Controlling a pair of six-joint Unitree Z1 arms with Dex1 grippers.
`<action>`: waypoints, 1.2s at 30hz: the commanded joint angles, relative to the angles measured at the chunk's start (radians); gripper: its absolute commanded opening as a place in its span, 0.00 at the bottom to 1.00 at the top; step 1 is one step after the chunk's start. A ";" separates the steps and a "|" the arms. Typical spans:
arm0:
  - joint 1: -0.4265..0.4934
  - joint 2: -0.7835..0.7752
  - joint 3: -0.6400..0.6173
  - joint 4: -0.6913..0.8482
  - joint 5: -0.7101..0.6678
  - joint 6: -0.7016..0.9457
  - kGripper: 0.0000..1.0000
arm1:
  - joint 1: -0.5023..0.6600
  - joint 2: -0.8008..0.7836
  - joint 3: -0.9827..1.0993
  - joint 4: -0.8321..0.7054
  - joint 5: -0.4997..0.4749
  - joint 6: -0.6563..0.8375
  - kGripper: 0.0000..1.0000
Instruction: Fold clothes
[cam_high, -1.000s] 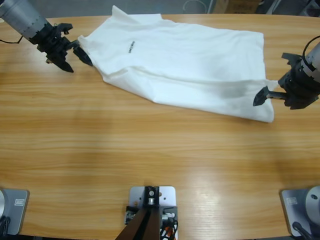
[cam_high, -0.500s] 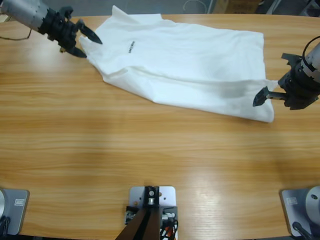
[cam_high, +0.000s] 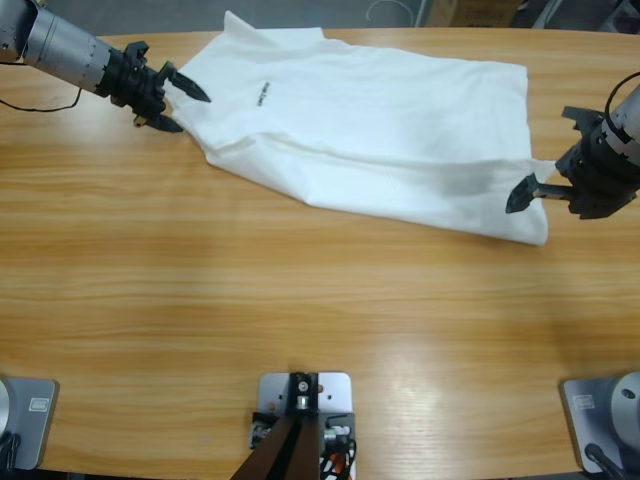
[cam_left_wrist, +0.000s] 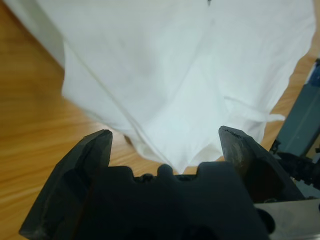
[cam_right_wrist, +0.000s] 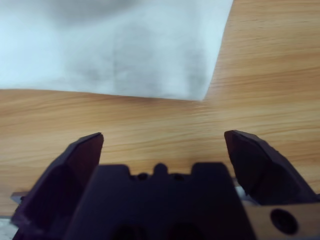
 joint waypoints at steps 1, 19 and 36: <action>0.010 0.059 0.003 -0.033 -0.026 -0.036 0.83 | -0.008 0.022 0.017 -0.006 0.018 -0.014 0.98; 0.017 0.024 0.079 -0.097 -0.008 -0.092 0.82 | -0.008 0.030 0.016 -0.006 0.023 -0.020 0.98; -0.010 0.109 0.014 -0.097 -0.022 -0.115 0.82 | -0.010 0.037 0.010 -0.001 0.026 -0.023 0.98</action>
